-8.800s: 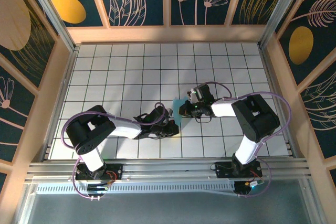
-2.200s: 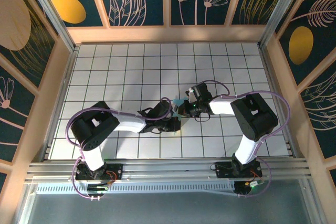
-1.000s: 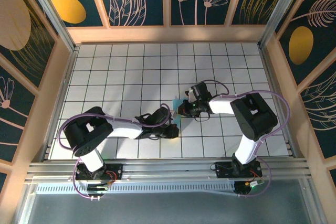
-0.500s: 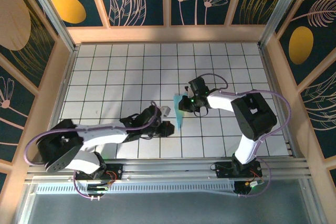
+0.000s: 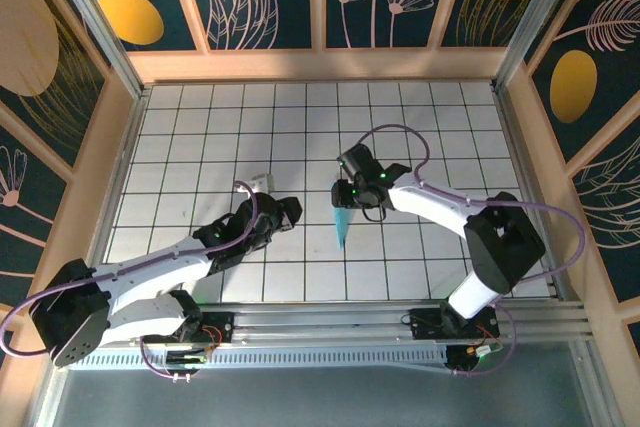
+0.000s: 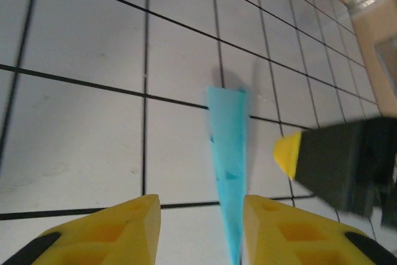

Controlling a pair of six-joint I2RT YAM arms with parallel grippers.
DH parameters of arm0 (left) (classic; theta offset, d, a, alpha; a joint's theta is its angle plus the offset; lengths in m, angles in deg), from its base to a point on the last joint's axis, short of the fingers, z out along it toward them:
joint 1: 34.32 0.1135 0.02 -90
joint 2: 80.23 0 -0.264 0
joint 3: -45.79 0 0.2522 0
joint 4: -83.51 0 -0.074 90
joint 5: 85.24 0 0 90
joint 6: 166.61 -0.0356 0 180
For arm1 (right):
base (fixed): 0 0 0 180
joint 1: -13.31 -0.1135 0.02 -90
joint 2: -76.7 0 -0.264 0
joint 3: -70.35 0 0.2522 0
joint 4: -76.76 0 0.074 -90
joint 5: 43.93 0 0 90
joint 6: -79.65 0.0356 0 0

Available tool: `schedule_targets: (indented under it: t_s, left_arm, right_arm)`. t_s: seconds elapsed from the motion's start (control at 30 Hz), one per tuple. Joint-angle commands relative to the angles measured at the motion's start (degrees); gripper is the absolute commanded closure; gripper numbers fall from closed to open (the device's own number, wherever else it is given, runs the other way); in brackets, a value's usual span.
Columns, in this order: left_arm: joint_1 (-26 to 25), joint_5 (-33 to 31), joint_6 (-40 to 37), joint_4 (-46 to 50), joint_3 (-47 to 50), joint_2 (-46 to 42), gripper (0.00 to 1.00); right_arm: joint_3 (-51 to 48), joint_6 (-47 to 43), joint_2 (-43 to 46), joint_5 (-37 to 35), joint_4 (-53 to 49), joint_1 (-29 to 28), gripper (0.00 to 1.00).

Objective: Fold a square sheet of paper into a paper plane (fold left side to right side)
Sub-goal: Turn over the paper plane at the center of the table.

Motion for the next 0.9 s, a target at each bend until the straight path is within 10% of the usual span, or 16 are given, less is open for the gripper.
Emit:
schedule_targets:
  t_s: [0.0,0.33,0.57,0.87]
  left_arm:
    - [0.3,-5.8,1.1,3.3,-1.6,0.7,0.59]
    - [0.3,-4.1,3.3,3.5,-1.2,2.0,0.57]
    - [0.3,-6.3,3.5,5.5,-2.3,1.2,0.52]
    - [0.3,-12.3,5.7,7.3,-2.2,-5.7,0.36]
  right_arm:
    - [2.5,1.9,-3.5,-7.9,-4.5,-2.2,0.52]
    - [3.7,1.5,-9.5,-10.3,-3.8,-3.6,0.59]
    - [3.2,1.8,-4.8,-13.1,-5.0,-3.8,0.99]
    - [-4.2,-0.4,10.9,-2.4,6.7,0.7,1.00]
